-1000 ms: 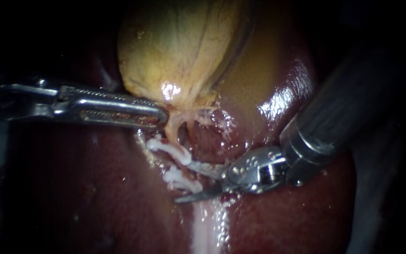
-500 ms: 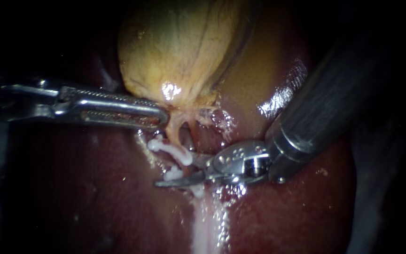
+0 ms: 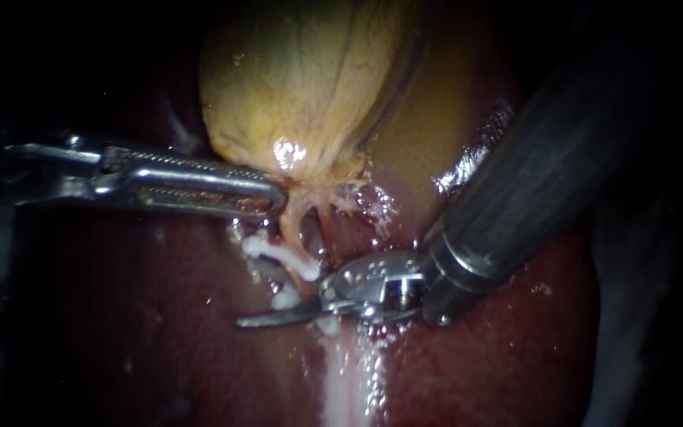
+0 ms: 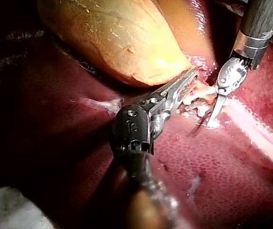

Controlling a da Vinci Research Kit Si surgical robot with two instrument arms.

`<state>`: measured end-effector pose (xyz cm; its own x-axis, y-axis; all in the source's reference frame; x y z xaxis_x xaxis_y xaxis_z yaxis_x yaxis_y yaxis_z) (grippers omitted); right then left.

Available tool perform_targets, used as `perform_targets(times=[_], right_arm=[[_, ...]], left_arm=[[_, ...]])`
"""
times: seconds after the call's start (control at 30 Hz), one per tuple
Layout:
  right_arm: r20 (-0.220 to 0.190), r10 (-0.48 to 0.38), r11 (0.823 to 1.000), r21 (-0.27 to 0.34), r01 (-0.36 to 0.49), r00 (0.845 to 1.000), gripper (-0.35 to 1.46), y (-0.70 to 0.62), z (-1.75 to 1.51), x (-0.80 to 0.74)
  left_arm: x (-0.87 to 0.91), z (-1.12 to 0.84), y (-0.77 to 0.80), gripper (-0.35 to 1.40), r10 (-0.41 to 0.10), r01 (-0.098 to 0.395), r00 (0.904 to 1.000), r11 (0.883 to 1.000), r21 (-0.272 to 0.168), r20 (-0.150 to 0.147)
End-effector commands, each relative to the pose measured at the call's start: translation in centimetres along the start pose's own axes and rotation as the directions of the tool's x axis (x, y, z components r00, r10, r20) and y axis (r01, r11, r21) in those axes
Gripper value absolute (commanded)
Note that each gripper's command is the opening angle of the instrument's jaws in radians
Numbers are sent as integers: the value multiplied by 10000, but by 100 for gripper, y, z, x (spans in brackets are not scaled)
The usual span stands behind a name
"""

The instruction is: Go to the cutting position left tube

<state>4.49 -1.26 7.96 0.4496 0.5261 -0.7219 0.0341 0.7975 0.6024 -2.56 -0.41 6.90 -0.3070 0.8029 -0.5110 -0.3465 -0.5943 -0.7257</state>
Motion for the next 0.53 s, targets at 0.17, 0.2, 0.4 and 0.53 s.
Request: perform_targets(times=[0.17,0.2,0.4,0.53], right_arm=[[6,0,10000,-3,0,10000,136,3,0,-1],[6,1,10000,-4,-1,10000,136,3,0,-1],[7,-2,10000,1,2,10000,136,4,0,-1],[7,-3,10000,4,3,10000,136,3,0,-1]], left_arm=[[0,1,-1,-35,7,-7,10000,10000,1,0],[0,1,-1,-35,7,-7,10000,10000,1,0],[0,1,-1,-35,7,-7,10000,10000,0,0],[0,1,-1,-35,8,-8,10000,10000,-1,1]])
